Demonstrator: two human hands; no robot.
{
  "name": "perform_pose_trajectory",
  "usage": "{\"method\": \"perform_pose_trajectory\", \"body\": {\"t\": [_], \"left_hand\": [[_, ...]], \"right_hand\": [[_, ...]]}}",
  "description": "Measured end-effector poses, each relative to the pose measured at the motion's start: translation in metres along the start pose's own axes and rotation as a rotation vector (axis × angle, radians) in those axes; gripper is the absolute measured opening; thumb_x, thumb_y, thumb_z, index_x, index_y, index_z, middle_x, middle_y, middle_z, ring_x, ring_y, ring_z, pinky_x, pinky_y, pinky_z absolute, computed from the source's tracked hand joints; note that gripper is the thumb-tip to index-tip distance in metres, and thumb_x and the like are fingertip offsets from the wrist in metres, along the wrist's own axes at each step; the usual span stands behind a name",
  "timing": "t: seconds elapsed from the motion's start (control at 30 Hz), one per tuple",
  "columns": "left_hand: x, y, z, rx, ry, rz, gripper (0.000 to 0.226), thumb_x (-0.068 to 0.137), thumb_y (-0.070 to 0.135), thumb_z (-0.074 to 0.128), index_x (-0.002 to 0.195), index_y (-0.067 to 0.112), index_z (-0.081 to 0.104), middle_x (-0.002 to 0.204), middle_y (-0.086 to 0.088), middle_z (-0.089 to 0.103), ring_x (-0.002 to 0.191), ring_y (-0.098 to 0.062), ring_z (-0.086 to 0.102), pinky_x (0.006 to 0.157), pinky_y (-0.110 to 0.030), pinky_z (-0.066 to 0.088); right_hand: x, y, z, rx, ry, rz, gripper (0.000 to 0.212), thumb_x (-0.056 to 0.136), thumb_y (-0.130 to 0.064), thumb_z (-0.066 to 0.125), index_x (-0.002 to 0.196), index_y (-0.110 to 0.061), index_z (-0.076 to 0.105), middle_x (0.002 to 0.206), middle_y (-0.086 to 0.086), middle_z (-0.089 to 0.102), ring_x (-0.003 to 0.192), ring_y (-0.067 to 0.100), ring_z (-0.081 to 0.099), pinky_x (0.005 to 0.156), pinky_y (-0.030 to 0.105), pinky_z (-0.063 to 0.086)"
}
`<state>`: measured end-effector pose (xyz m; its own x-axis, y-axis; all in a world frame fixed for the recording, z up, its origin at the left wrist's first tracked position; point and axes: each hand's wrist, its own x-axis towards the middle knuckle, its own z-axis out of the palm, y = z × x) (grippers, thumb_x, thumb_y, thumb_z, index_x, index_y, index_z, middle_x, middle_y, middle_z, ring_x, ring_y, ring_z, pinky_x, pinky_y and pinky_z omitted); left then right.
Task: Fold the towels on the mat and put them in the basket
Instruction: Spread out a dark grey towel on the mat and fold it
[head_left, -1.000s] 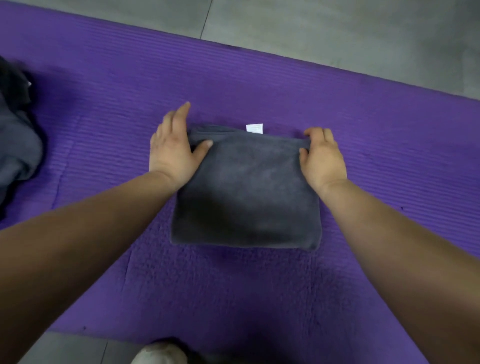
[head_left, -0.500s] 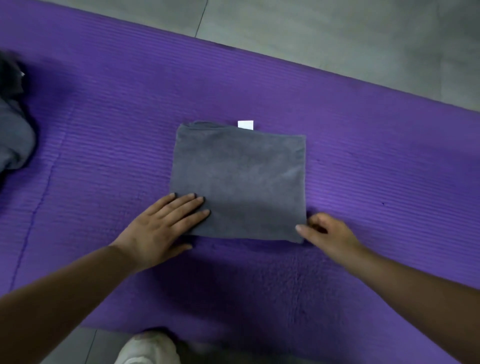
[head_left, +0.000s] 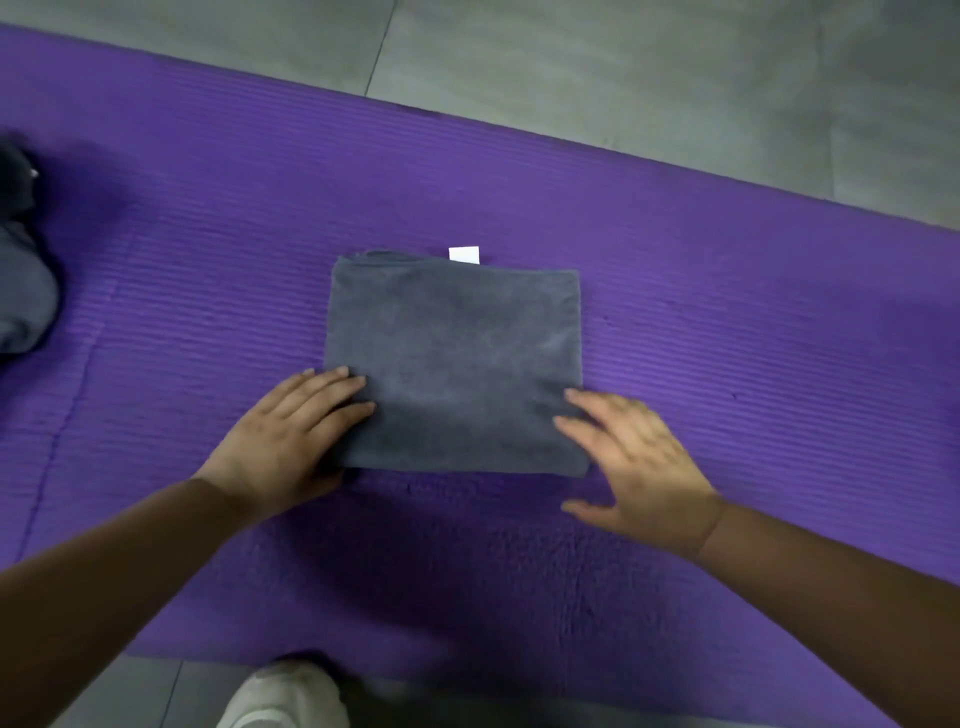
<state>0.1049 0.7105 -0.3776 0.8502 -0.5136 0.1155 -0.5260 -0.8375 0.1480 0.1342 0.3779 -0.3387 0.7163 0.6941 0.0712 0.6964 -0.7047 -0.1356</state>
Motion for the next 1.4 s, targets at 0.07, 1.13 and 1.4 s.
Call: {"method": "perform_pose_trajectory", "body": {"t": [0.07, 1.13, 1.4], "left_hand": [[0.0, -0.002, 0.0, -0.001, -0.036, -0.024, 0.055, 0.065, 0.041, 0.045, 0.111, 0.012, 0.046, 0.112, -0.019, 0.065, 0.112, -0.024, 0.042, 0.114, -0.024, 0.005], [0.016, 0.028, -0.029, -0.536, 0.183, -0.687, 0.055, 0.068, 0.049, 0.031, 0.06, 0.0, 0.055, 0.051, -0.011, 0.051, 0.054, -0.027, 0.053, 0.06, -0.031, 0.033], [0.083, -0.001, -0.03, -0.157, -0.048, -0.796, 0.046, 0.096, 0.044, 0.034, 0.065, 0.013, 0.046, 0.086, -0.022, 0.066, 0.09, -0.035, 0.059, 0.09, -0.035, 0.026]], "right_hand": [[0.003, 0.0, 0.011, -0.124, -0.084, -0.096, 0.086, 0.049, -0.042, 0.077, 0.12, -0.009, 0.042, 0.129, 0.014, 0.052, 0.119, 0.026, 0.04, 0.109, 0.034, 0.014], [0.014, -0.025, 0.006, 0.616, 0.218, 0.8, 0.075, 0.066, -0.056, 0.024, 0.1, 0.005, 0.052, 0.073, 0.017, 0.06, 0.077, 0.041, 0.061, 0.063, 0.034, 0.036], [0.061, -0.011, 0.017, 0.463, 0.111, 1.163, 0.038, 0.097, -0.033, 0.035, 0.121, -0.004, 0.042, 0.108, 0.023, 0.063, 0.101, 0.041, 0.057, 0.08, 0.041, 0.041]]}}
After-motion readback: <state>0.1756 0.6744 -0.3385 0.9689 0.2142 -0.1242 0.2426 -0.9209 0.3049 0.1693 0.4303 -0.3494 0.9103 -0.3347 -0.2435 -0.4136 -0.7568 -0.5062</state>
